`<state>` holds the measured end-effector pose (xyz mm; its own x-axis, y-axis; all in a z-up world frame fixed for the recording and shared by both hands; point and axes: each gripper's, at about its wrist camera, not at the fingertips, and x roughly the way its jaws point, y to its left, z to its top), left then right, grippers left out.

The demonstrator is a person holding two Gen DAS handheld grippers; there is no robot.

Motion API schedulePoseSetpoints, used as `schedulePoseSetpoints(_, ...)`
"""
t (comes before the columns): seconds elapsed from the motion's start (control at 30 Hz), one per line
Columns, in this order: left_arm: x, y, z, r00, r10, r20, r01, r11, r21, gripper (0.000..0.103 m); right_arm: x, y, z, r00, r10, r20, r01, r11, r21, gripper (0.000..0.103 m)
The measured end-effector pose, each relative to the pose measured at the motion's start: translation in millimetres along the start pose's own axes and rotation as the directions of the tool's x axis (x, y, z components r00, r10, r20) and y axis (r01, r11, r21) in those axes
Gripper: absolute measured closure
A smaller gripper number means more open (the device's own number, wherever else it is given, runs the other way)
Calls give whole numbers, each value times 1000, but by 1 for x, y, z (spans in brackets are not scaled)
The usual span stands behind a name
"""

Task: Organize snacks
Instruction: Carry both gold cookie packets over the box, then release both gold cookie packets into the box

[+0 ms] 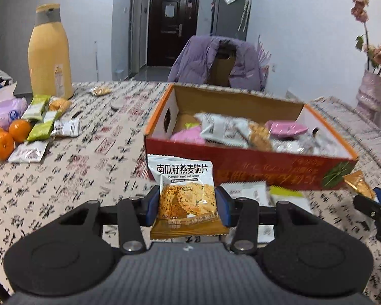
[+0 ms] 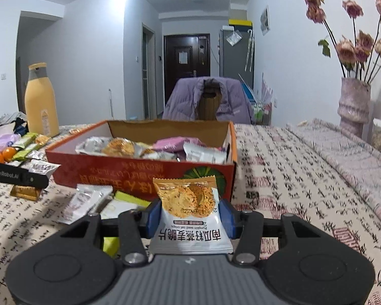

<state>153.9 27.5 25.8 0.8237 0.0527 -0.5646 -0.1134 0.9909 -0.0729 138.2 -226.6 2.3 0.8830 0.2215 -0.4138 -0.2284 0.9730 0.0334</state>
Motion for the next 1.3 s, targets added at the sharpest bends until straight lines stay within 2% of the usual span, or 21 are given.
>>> schedulePoseSetpoints(0.43,-17,-21,46,988,-45,149,39,998,49,56,-3,19,54,991,36,132,-28,997,-66,55)
schedulePoseSetpoints(0.63,-10,-31,70,979,-51,199,41,998,53,56,18,24,83,986,41,161,-29,997,-74,55)
schedulePoseSetpoints(0.9,16,-37,97,974,-51,221,45,998,31,56,59,23,114,985,33,169,-26,999,-40,55)
schedulePoseSetpoints(1.13,50,-38,109,976,-48,211,50,999,-6,56,92,25,114,988,8,154,-4,1000,-28,55)
schedulePoseSetpoints(1.3,73,-34,100,977,-41,209,47,999,-23,56,105,19,100,990,11,138,-10,1000,-8,55)
